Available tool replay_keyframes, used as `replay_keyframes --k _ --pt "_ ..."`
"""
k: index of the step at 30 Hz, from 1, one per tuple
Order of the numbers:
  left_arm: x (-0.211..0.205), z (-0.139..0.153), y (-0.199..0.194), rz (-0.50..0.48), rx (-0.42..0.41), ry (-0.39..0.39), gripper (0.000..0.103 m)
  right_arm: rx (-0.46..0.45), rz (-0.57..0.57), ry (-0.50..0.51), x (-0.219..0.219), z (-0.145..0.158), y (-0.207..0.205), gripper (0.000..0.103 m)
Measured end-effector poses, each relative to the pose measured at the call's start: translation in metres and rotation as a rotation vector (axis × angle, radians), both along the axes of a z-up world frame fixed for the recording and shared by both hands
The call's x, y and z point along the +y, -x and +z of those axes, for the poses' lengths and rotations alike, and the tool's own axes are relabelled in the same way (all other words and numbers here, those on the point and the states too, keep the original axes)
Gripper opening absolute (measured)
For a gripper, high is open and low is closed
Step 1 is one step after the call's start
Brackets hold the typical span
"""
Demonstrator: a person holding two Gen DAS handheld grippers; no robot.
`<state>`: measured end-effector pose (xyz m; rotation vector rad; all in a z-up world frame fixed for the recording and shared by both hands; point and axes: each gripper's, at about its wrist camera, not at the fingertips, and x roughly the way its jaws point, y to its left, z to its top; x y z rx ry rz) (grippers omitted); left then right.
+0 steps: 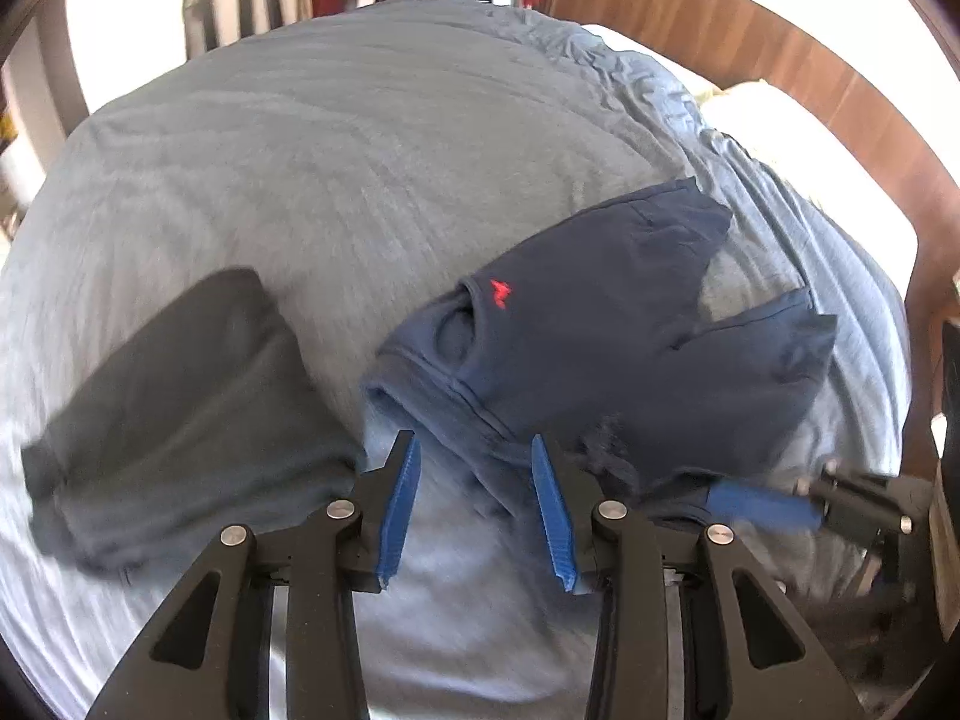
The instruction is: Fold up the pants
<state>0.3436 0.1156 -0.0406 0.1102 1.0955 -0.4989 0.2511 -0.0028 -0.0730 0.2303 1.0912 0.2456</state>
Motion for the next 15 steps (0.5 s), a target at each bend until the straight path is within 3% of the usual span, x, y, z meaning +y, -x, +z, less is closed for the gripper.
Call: replay_keyframes --k 15 --pt "-0.012 0.003 0.083 0.300 0.086 0.060 0.038 -0.060 -0.125 0.106 -0.105 0.032 0.021 0.046"
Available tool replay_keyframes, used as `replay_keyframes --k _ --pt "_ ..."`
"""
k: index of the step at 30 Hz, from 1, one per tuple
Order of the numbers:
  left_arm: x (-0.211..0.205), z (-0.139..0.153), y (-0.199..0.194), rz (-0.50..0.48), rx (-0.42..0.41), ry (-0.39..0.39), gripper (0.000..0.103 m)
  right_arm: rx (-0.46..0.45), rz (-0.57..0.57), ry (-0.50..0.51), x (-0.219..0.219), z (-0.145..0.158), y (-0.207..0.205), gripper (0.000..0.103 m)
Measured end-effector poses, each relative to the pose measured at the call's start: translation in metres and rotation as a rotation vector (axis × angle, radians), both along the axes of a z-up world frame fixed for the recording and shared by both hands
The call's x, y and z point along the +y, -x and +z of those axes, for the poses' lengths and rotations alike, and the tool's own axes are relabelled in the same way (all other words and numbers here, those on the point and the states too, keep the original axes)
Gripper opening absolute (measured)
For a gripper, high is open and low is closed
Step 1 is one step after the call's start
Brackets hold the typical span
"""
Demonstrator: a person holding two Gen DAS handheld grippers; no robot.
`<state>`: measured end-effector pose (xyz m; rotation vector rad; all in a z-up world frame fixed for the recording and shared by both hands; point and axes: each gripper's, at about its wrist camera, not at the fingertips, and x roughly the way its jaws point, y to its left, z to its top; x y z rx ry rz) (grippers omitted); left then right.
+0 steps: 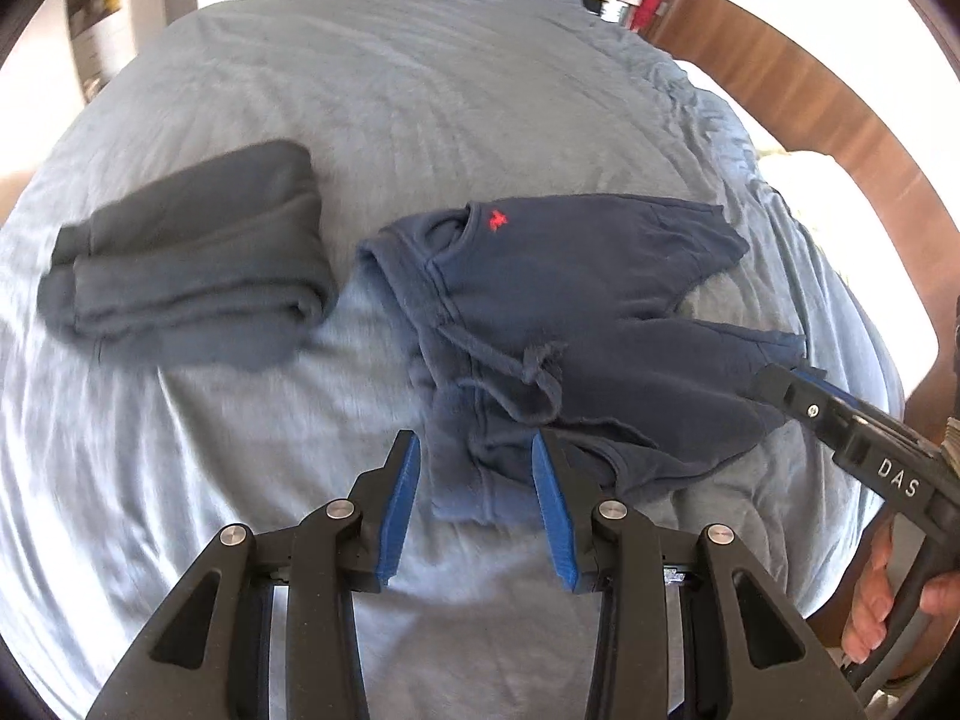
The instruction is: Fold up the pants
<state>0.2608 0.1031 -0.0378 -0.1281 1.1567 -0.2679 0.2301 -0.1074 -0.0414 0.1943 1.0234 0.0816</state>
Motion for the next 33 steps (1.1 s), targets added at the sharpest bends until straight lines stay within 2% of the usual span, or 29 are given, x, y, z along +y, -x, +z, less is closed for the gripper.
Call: replay_keyframes --k 3,6,9,11,13,15,19,21,24,29,30,31,33 --pt "0.000 -0.005 0.010 0.100 0.024 0.060 0.039 0.009 0.011 0.015 -0.011 -0.002 0.002 0.046" --pt "0.001 -0.016 0.020 0.242 0.060 0.095 0.040 0.027 -0.006 -0.002 -0.026 -0.007 0.005 0.046" --pt "0.002 -0.028 0.028 0.396 0.102 0.133 0.040 0.032 -0.062 -0.040 -0.042 -0.017 0.011 0.046" --pt "-0.002 -0.037 0.030 0.451 0.131 0.146 0.040 0.047 -0.107 -0.059 -0.054 -0.026 0.013 0.046" --pt "-0.008 -0.044 0.029 0.464 0.143 0.136 0.040 0.078 -0.161 -0.093 -0.067 -0.038 0.013 0.046" --pt "-0.011 -0.051 0.028 0.477 0.160 0.150 0.047 0.103 -0.225 -0.121 -0.081 -0.049 0.014 0.046" --pt "-0.017 -0.064 0.026 0.520 0.204 0.154 0.047 0.111 -0.350 -0.120 -0.104 -0.063 0.018 0.046" --pt "-0.023 -0.065 0.024 0.535 0.211 0.166 0.047 0.111 -0.389 -0.109 -0.111 -0.067 0.019 0.046" --pt "-0.029 -0.068 0.024 0.594 0.201 0.150 0.049 0.126 -0.479 -0.146 -0.127 -0.077 0.019 0.046" --pt "-0.034 -0.080 0.021 0.674 0.201 0.160 0.050 0.088 -0.632 -0.191 -0.146 -0.082 0.022 0.046" --pt "-0.034 -0.082 0.021 0.685 0.205 0.158 0.050 0.082 -0.649 -0.190 -0.148 -0.083 0.022 0.048" --pt "-0.034 -0.086 0.020 0.690 0.209 0.165 0.050 0.080 -0.667 -0.179 -0.150 -0.085 0.021 0.055" --pt "-0.035 -0.091 0.020 0.698 0.220 0.170 0.050 0.073 -0.689 -0.151 -0.152 -0.088 0.021 0.057"
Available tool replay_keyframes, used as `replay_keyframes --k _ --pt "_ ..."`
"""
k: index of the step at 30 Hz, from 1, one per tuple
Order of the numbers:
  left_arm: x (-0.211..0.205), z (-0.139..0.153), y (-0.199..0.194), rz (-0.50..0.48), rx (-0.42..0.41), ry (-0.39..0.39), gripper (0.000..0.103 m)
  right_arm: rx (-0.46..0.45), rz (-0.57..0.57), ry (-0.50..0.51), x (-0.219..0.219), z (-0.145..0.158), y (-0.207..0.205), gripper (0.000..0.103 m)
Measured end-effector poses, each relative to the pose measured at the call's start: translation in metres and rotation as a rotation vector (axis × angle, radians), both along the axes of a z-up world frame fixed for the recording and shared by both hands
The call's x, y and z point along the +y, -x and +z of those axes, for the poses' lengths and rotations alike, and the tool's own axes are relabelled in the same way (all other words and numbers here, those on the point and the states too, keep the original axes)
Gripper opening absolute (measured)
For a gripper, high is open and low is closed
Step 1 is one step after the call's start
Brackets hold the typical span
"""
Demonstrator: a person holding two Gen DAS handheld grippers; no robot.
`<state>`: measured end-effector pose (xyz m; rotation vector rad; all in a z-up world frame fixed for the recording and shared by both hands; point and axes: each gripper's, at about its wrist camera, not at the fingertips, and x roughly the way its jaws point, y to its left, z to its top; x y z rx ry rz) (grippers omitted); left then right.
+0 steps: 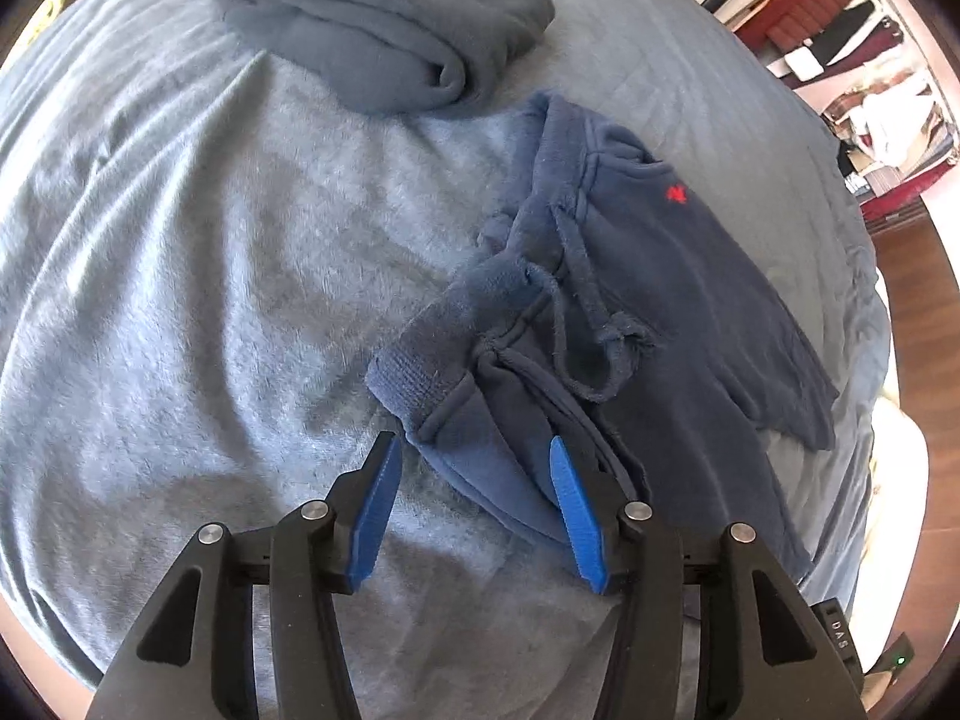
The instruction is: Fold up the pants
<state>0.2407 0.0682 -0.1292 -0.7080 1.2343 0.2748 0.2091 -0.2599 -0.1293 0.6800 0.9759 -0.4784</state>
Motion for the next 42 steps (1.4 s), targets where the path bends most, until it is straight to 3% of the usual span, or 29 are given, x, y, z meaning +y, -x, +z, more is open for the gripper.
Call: replay_keyframes --k 10,16,18,20,23,28,42 --pt "-0.008 -0.024 -0.004 -0.039 0.030 -0.022 0.048 0.061 0.010 0.027 -0.007 -0.029 0.001 0.057" --pt "-0.012 -0.032 -0.011 -0.071 0.039 -0.042 0.027 0.084 0.039 0.074 -0.007 -0.034 -0.006 0.056" --pt "-0.011 -0.032 -0.012 -0.080 0.040 -0.039 0.019 0.094 0.042 0.095 -0.006 -0.035 -0.007 0.053" --pt "-0.014 -0.031 -0.014 -0.094 0.041 -0.043 0.016 0.101 0.059 0.106 -0.005 -0.034 -0.008 0.035" --pt "-0.014 -0.027 -0.020 -0.114 0.044 -0.054 0.014 0.098 0.101 0.116 -0.004 -0.030 -0.013 0.020" --pt "-0.013 -0.014 -0.022 -0.126 0.031 -0.059 0.012 0.075 0.155 0.148 -0.002 -0.010 -0.013 0.011" --pt "0.005 0.041 -0.029 -0.065 -0.027 -0.028 0.011 -0.032 0.250 0.293 0.018 0.071 -0.038 0.010"
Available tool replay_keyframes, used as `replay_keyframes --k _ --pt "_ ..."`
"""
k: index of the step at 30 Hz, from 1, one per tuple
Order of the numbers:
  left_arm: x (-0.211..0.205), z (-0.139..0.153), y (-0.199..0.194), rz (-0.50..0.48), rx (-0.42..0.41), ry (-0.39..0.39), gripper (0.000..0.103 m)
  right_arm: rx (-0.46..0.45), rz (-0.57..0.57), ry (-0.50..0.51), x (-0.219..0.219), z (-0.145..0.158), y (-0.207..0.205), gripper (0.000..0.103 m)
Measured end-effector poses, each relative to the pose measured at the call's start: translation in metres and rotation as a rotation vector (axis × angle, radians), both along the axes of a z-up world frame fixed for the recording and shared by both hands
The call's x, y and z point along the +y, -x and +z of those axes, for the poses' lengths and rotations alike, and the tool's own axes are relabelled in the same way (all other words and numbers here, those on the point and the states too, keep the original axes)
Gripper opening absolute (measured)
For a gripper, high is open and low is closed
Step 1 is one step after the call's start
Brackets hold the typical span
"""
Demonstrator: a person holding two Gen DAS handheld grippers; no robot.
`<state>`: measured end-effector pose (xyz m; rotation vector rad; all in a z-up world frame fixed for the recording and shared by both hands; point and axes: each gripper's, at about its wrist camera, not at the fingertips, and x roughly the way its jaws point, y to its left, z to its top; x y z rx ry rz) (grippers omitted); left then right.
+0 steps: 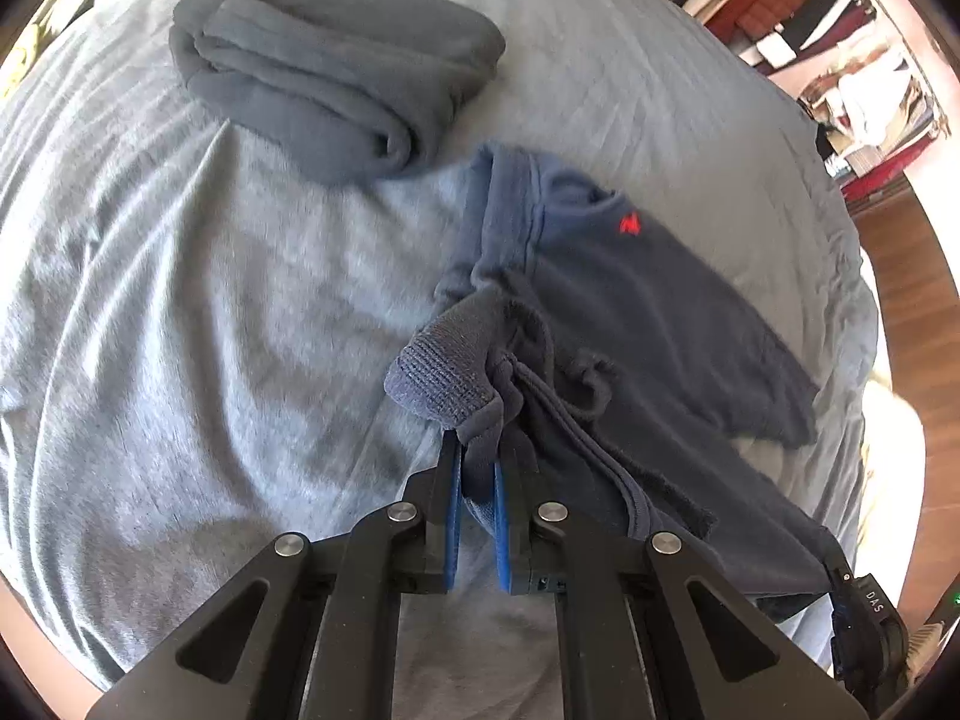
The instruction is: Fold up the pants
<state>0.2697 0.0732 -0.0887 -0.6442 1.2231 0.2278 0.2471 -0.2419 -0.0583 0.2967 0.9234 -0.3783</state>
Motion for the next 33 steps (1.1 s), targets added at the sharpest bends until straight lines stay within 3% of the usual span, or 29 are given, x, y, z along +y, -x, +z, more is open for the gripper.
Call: replay_keyframes --k 13,33 --pt "0.021 0.026 -0.071 0.056 -0.071 0.027 0.011 -0.046 0.148 0.120 0.032 0.022 -0.091 0.010" --pt "0.033 -0.019 -0.158 0.063 0.015 0.015 0.012 0.093 0.216 0.106 0.053 -0.038 -0.219 0.010"
